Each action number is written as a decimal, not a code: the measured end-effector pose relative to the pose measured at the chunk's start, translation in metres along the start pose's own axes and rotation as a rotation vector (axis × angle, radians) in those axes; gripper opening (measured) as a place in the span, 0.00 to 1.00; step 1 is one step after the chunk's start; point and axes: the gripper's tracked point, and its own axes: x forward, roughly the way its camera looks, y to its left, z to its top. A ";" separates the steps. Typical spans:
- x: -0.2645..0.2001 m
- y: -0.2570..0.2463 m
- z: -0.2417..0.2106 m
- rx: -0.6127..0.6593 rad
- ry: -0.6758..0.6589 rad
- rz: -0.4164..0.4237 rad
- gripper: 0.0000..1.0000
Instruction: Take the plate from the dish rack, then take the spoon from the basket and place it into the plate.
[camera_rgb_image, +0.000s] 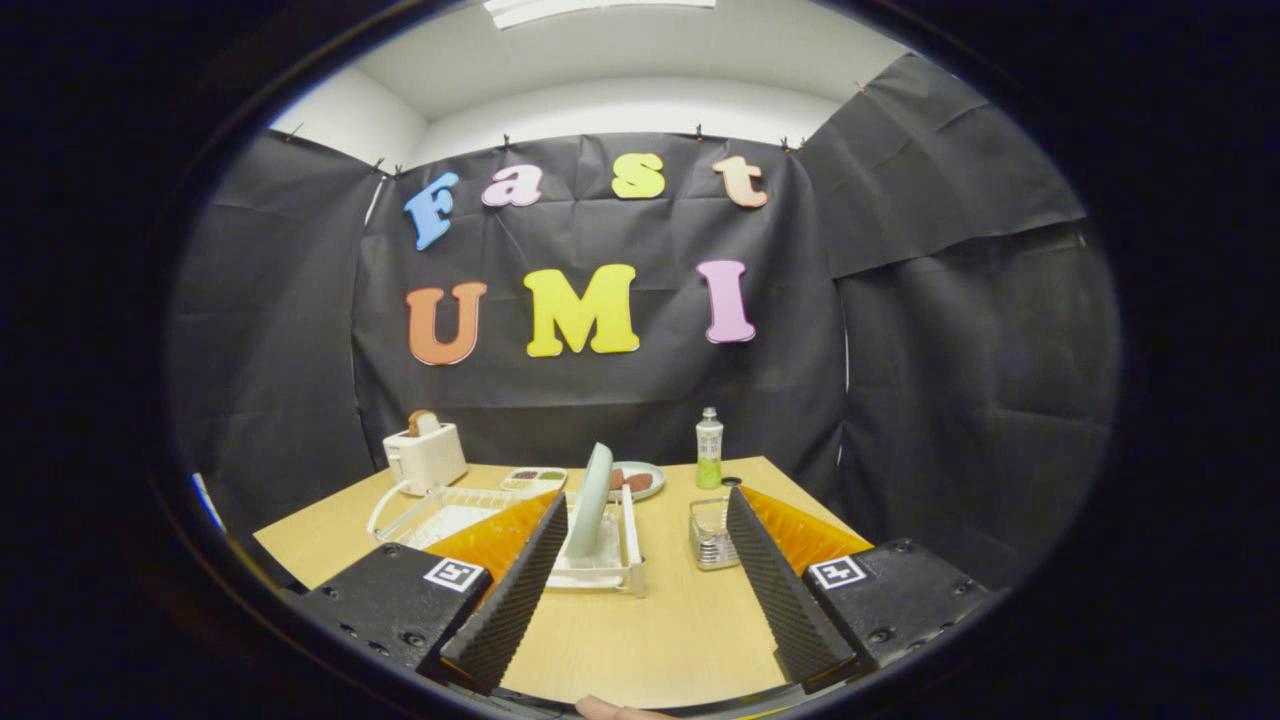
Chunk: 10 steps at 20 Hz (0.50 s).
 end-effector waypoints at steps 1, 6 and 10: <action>0.004 0.001 -0.001 0.004 0.009 0.006 1.00; 0.045 0.011 0.007 -0.042 0.073 0.025 1.00; 0.089 0.025 0.023 -0.074 0.173 0.049 1.00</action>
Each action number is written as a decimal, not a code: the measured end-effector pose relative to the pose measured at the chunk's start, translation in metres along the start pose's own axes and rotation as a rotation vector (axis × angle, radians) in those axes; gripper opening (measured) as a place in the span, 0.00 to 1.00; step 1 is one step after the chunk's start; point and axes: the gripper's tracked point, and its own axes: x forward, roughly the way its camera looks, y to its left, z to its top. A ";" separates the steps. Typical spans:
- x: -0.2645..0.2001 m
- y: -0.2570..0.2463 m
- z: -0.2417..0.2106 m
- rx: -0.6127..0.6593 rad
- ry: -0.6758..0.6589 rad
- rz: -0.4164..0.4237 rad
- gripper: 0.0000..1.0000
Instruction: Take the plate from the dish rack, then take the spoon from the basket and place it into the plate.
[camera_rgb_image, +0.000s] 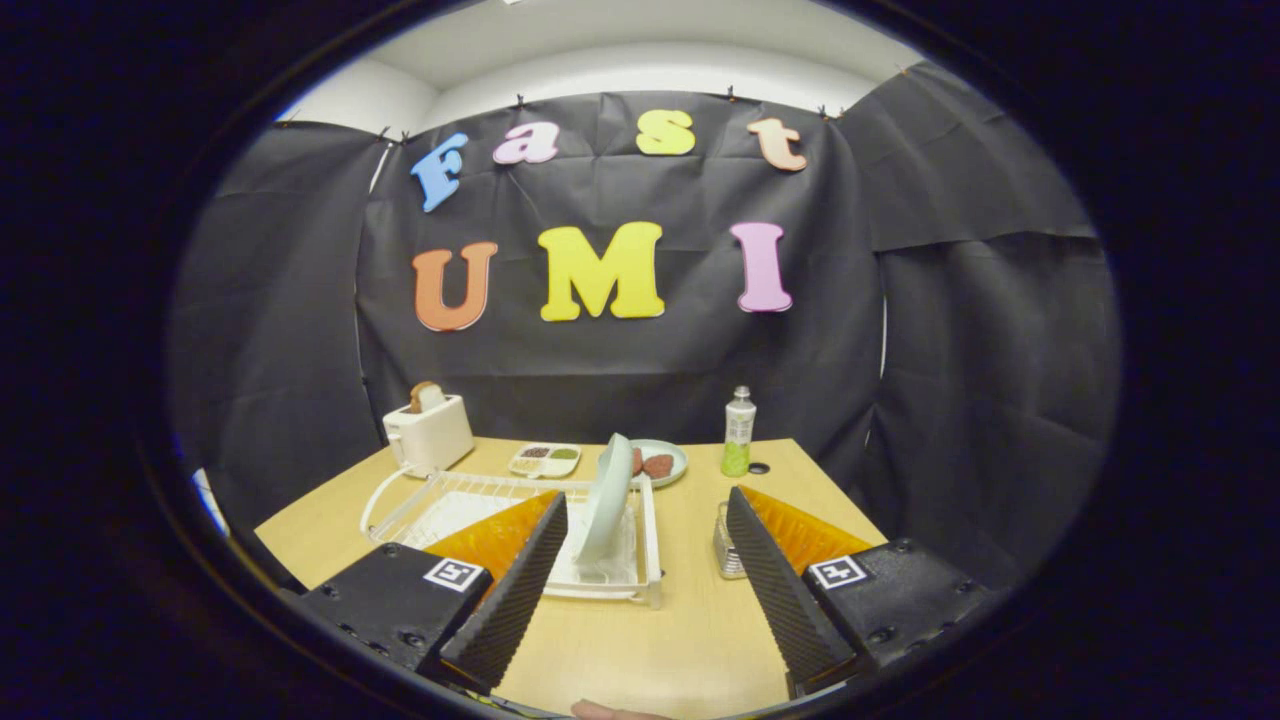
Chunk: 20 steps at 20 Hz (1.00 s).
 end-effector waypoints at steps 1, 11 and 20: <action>0.013 0.000 0.005 -0.012 0.035 -0.008 1.00; 0.118 0.014 0.037 -0.091 0.394 -0.058 1.00; 0.178 0.028 0.020 -0.239 0.777 -0.108 0.92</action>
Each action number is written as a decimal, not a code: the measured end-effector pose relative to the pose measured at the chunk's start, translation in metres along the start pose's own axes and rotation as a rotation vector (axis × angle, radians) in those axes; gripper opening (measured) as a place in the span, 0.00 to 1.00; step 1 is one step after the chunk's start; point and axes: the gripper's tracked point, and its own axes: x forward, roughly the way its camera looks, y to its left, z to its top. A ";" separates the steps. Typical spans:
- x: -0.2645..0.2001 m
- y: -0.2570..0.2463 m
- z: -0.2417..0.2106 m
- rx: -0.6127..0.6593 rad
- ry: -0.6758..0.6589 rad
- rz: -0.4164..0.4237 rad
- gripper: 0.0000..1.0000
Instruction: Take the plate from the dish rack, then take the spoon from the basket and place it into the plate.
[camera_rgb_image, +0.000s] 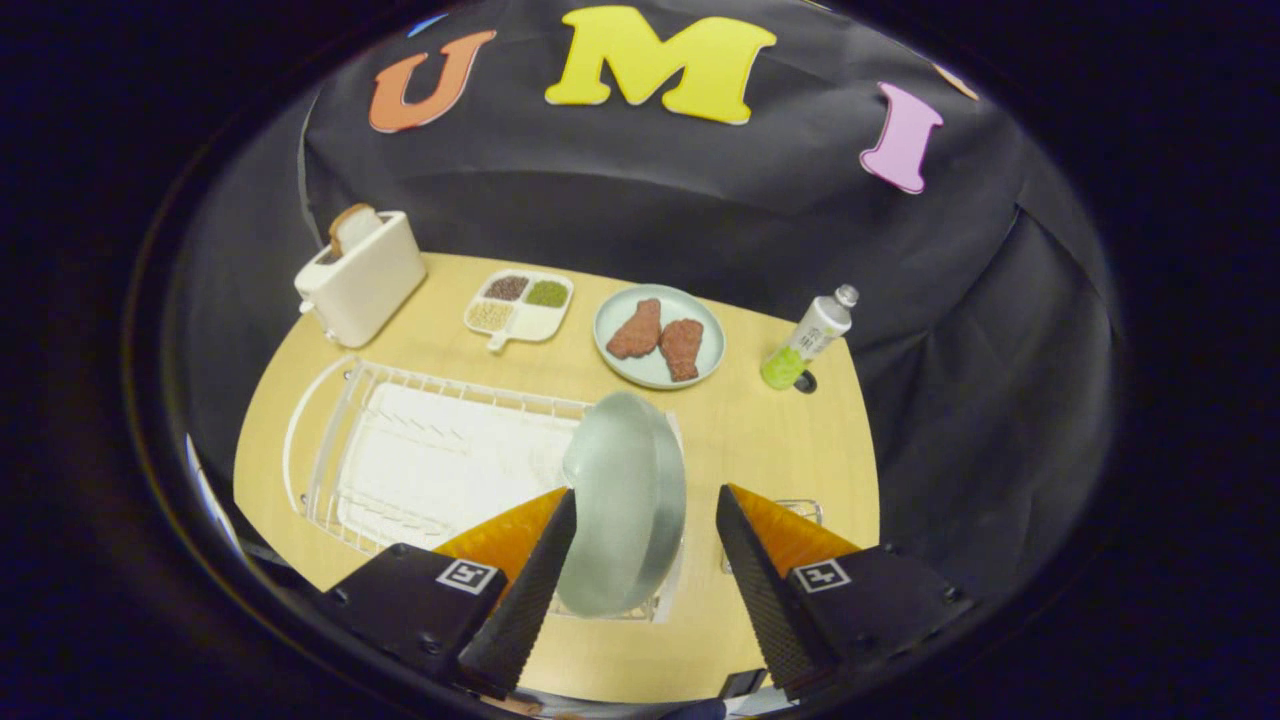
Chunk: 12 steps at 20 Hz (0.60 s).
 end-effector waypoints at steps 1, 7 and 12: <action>0.008 -0.001 0.003 -0.003 0.016 -0.011 0.92; 0.032 -0.003 0.005 0.022 0.073 0.001 0.77; 0.019 0.040 -0.001 -0.022 0.085 0.118 0.53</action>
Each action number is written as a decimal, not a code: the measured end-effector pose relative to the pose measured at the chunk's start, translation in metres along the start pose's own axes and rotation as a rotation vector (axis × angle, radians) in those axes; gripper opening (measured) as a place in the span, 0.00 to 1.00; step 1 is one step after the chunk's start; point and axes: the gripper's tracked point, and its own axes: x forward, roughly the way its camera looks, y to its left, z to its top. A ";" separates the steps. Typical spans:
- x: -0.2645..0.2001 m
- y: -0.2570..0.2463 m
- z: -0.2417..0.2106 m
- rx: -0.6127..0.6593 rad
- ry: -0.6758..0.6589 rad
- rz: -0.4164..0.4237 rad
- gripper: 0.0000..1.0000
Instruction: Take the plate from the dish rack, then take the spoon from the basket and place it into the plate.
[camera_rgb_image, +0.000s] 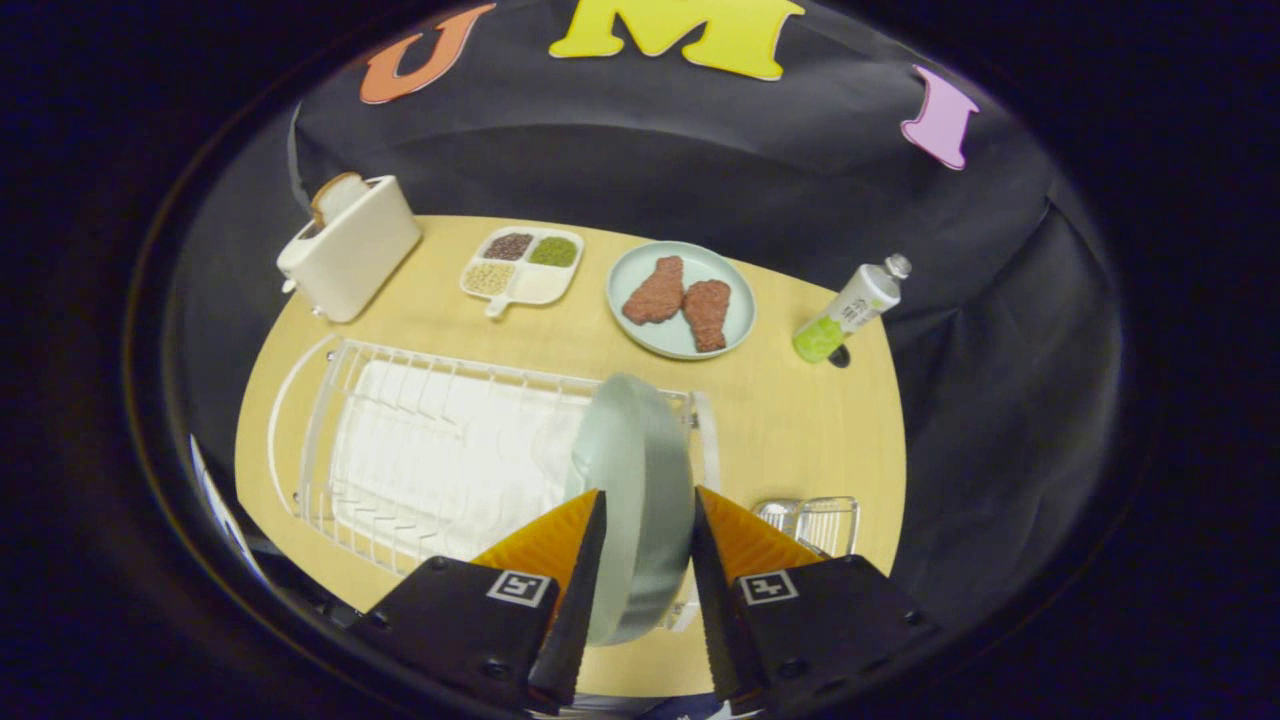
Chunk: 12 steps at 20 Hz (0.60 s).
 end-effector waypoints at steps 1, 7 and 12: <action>0.003 -0.003 0.000 -0.011 -0.014 -0.027 0.49; -0.006 -0.025 0.004 0.008 -0.060 -0.197 0.35; -0.035 -0.056 0.012 0.082 -0.131 -0.279 0.23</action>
